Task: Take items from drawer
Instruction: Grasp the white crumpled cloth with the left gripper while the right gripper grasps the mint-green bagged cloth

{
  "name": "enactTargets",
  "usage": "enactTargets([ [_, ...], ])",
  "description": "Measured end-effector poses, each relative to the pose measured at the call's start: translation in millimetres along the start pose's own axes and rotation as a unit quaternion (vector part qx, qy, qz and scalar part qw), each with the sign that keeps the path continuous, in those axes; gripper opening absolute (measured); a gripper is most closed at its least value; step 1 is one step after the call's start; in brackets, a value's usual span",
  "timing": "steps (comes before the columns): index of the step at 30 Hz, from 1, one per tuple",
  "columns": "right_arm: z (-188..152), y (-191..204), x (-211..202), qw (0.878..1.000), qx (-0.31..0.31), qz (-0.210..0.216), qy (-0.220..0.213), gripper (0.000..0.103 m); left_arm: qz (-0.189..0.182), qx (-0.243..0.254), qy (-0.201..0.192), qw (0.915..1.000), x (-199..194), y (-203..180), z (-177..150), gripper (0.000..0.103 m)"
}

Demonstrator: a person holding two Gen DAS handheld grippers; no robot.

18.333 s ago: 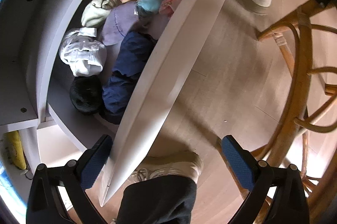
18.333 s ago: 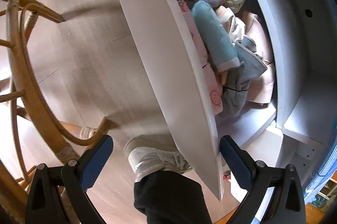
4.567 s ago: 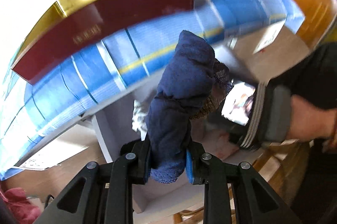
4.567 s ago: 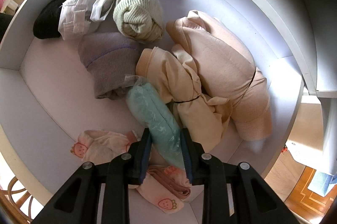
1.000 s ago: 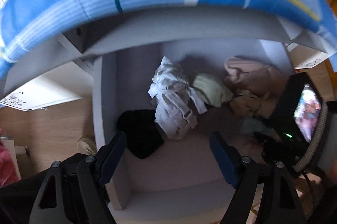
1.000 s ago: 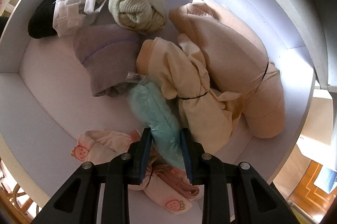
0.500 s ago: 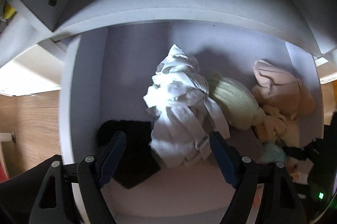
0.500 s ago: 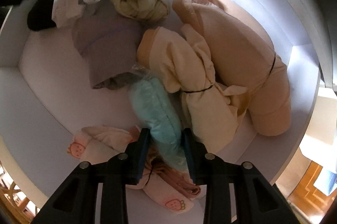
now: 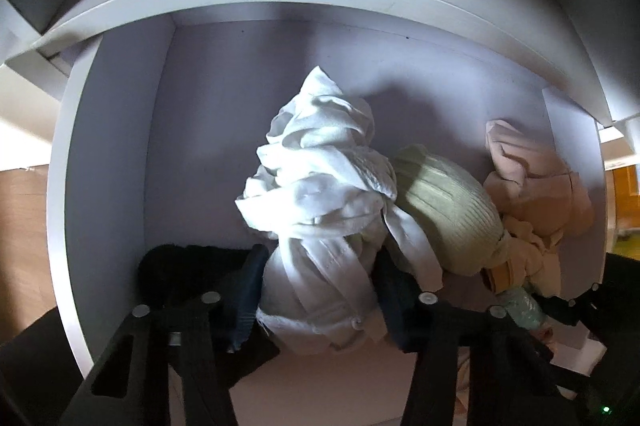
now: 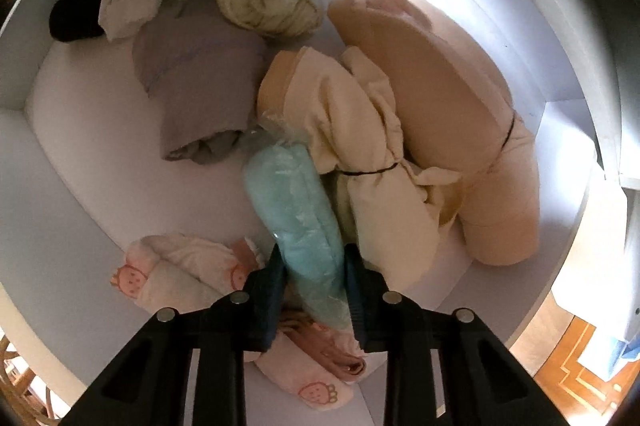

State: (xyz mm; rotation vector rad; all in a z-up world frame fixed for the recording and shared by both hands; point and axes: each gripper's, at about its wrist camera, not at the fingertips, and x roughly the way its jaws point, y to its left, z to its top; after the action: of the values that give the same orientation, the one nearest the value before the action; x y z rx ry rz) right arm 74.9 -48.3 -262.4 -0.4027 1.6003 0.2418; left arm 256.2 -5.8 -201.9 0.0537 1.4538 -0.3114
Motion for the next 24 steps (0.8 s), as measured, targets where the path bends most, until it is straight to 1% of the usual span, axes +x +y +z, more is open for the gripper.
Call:
enactTargets([
  [1,-1,-4,-1,1.0,0.006,0.005,-0.003,0.026,0.0,0.002,0.002,1.0,0,0,-1,0.047],
  [2,-3,-7,-2,1.0,0.011,0.009,-0.005,0.026,0.002,0.004,0.004,1.0,0,0,-2,0.046],
  [5,-8,-19,-8,0.999,0.034,0.032,-0.016,0.026,0.009,0.007,0.013,0.9998,2,3,-10,0.045],
  [8,-10,-35,-15,0.996,0.06,0.053,-0.028,0.026,0.007,-0.001,0.024,0.9997,2,8,-16,0.045],
  [11,-14,-49,-24,0.993,0.084,0.064,-0.043,0.026,0.007,-0.007,0.033,0.9994,1,14,-22,0.045],
  [15,-24,-68,-31,0.988,0.12,0.081,-0.054,0.026,0.009,0.0,0.045,0.999,2,16,-30,0.044],
  [19,-32,-90,-36,0.98,0.162,0.1,-0.06,0.026,0.009,0.01,0.053,0.9985,2,15,-39,0.044],
  [21,-41,-103,-39,0.973,0.186,0.116,-0.065,0.026,0.011,0.014,0.057,0.9982,2,16,-42,0.044],
  [23,-50,-120,-41,0.965,0.212,0.14,-0.07,0.026,0.014,0.019,0.058,0.998,3,15,-43,0.044],
  [24,-55,-126,-43,0.959,0.225,0.154,-0.073,0.026,0.016,0.021,0.059,0.9979,9,8,-37,0.044],
])
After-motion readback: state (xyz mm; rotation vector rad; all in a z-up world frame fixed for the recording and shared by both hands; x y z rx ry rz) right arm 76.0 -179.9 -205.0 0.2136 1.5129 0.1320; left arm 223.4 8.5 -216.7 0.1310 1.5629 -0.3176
